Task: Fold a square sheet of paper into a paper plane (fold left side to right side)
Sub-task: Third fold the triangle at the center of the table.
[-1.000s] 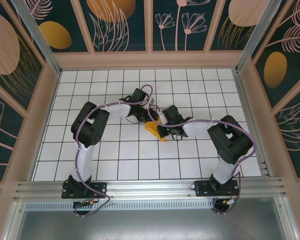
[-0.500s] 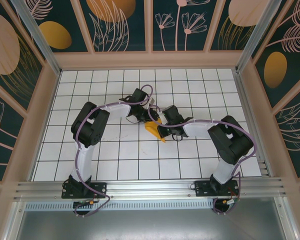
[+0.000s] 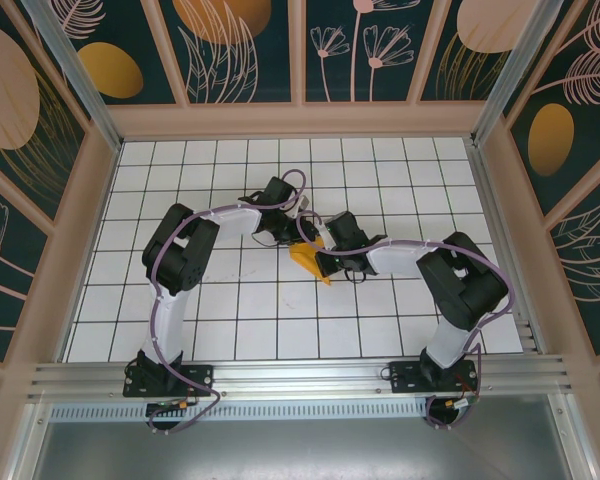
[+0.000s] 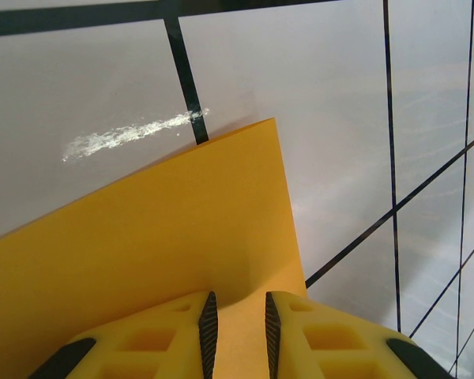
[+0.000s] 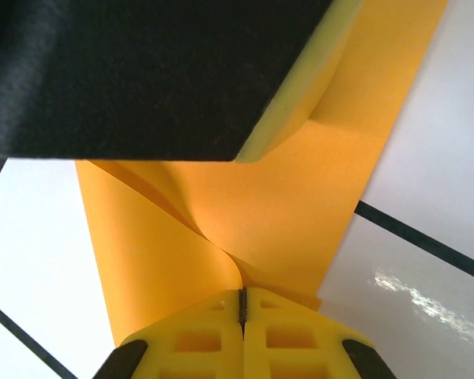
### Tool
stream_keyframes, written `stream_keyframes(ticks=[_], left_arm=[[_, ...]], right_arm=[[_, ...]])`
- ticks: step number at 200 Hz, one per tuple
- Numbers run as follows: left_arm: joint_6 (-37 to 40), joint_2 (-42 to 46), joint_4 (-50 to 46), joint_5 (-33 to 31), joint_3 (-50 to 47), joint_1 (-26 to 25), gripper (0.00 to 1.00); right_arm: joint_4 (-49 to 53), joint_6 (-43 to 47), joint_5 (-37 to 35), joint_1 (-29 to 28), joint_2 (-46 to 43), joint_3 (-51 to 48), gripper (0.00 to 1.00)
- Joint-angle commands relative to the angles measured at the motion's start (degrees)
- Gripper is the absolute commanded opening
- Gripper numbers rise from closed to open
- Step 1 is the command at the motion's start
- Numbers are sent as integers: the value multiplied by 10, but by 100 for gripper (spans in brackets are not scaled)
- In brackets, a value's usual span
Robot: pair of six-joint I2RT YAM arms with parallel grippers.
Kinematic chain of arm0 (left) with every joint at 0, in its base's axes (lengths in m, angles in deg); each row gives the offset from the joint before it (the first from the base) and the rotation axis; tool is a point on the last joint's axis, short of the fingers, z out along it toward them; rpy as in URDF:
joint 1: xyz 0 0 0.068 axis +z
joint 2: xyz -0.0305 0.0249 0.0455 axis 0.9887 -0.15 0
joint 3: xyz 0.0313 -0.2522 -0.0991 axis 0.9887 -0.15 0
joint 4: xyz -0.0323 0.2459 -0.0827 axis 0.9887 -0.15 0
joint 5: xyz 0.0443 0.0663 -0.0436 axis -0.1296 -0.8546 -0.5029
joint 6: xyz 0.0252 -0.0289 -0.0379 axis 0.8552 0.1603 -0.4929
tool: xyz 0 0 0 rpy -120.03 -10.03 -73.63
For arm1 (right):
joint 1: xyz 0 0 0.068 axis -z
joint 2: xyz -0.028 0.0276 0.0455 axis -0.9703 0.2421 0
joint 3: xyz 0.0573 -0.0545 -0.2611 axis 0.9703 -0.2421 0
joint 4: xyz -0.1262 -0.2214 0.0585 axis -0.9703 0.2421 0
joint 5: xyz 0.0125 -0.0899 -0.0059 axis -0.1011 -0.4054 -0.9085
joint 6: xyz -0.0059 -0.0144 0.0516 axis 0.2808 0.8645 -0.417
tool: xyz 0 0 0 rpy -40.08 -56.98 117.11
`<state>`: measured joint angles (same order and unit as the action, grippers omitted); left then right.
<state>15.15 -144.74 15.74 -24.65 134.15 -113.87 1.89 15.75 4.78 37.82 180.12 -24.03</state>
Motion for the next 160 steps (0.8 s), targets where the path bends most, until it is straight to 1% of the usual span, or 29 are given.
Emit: stream_keyframes(ticks=[1,31,69,88,131,143,160], left_arm=[[8,-27,-21,-27,-4,-9,27],[9,-26,-21,-25,-3,-9,28],[9,-6,-15,-10,1,-9,35],[18,12,-31,-20,13,-6,37],[36,48,-63,-29,24,21,41],[38,62,-66,-31,19,31,43],[38,85,-65,-37,6,39,43]], right_arm=[[27,-10,-13,3,-17,-14,0],[28,-10,-11,3,-10,-13,0],[39,-4,-9,3,0,-10,0],[40,-3,-6,3,3,-11,0],[44,-2,-1,3,10,-6,0],[44,-2,1,3,11,-6,0],[43,-1,2,3,12,-5,0]])
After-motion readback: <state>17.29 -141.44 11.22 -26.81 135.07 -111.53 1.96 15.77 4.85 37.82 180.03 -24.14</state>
